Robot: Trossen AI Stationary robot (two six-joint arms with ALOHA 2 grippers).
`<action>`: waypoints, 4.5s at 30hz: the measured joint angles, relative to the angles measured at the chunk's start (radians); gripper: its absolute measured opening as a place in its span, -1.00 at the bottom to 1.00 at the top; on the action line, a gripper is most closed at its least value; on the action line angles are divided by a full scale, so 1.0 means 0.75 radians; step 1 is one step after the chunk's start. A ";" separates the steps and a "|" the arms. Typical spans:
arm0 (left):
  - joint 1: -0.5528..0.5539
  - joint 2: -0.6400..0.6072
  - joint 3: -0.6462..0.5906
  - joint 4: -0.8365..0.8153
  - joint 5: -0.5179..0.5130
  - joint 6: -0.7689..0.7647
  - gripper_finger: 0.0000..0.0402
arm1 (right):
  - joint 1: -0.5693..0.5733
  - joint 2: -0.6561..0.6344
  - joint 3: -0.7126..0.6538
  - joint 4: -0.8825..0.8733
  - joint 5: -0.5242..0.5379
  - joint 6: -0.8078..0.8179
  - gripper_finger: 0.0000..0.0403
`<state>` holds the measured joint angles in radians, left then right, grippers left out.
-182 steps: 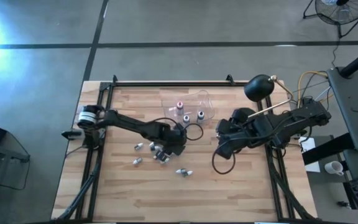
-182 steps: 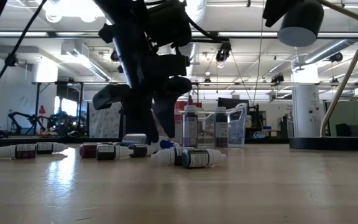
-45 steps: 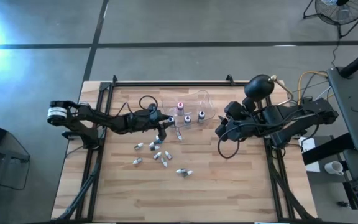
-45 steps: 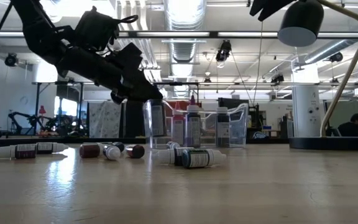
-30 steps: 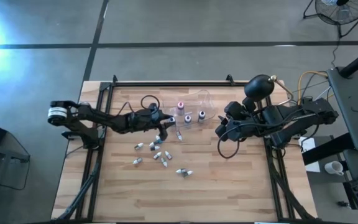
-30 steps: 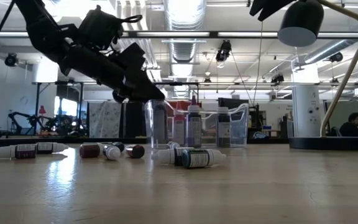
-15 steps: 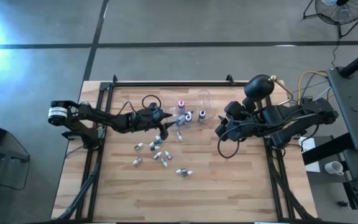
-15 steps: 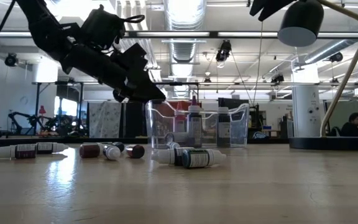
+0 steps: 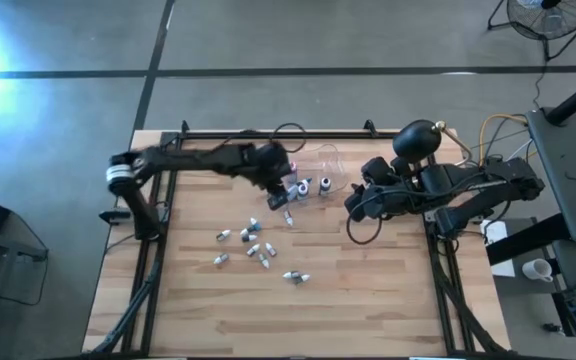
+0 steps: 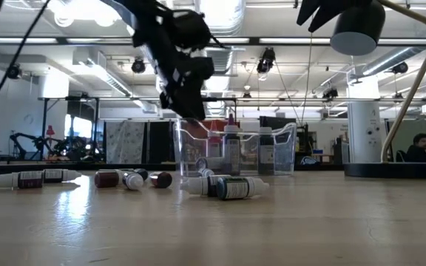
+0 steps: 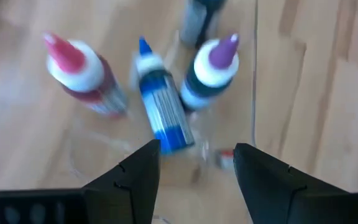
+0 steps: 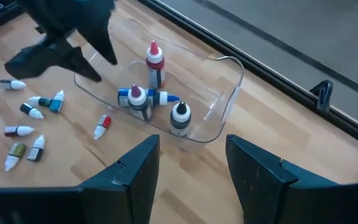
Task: Pick & Place food coloring
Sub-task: Put the large blue food coloring bottle into the transparent bin
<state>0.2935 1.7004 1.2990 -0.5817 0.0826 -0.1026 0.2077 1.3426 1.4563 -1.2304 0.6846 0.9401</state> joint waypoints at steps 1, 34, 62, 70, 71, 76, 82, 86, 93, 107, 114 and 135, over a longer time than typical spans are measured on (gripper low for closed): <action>0.004 0.037 0.041 -0.059 0.018 0.010 -0.11 | 0.000 0.000 0.000 0.000 0.003 0.004 -0.13; -0.016 0.053 0.182 -0.098 -0.158 -0.065 -0.11 | 0.002 -0.001 -0.014 -0.021 0.077 0.049 -0.13; 0.136 0.763 1.137 -0.513 -0.058 0.085 -0.11 | 0.024 -0.021 -0.031 -0.236 0.053 0.450 -0.13; 0.136 0.810 1.114 -0.580 -0.090 0.059 -0.11 | 0.028 -0.021 -0.114 -0.236 0.023 0.521 -0.13; 0.135 0.814 1.113 -0.582 -0.089 0.056 -0.11 | 0.028 -0.021 -0.126 -0.236 0.012 0.531 -0.13; 0.134 0.814 1.113 -0.653 -0.091 0.045 -0.11 | 0.037 -0.022 -0.193 -0.233 -0.018 0.590 -0.13; 0.133 0.814 1.110 -0.679 -0.092 0.023 -0.11 | 0.043 -0.027 -0.218 -0.229 -0.040 0.602 -0.13; 0.133 0.814 1.119 -0.605 -0.092 0.006 -0.11 | 0.043 -0.027 -0.217 -0.230 -0.040 0.595 -0.13; 0.130 0.830 1.114 -0.576 -0.089 -0.006 -0.11 | 0.043 -0.027 -0.217 -0.226 -0.040 0.596 -0.13; 0.126 0.859 1.079 -0.633 -0.085 -0.016 -0.11 | 0.043 -0.028 -0.216 -0.224 -0.040 0.597 -0.13; 0.126 0.859 1.077 -0.589 -0.087 -0.016 -0.11 | 0.043 -0.028 -0.216 -0.225 -0.040 0.597 -0.13; 0.126 0.855 1.017 -0.556 -0.090 -0.011 -0.11 | 0.043 -0.028 -0.216 -0.230 -0.040 0.596 -0.13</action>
<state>0.3878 2.3417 2.0617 -0.9991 0.0154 -0.1104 0.2401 1.3216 1.2942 -1.4029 0.6548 1.3872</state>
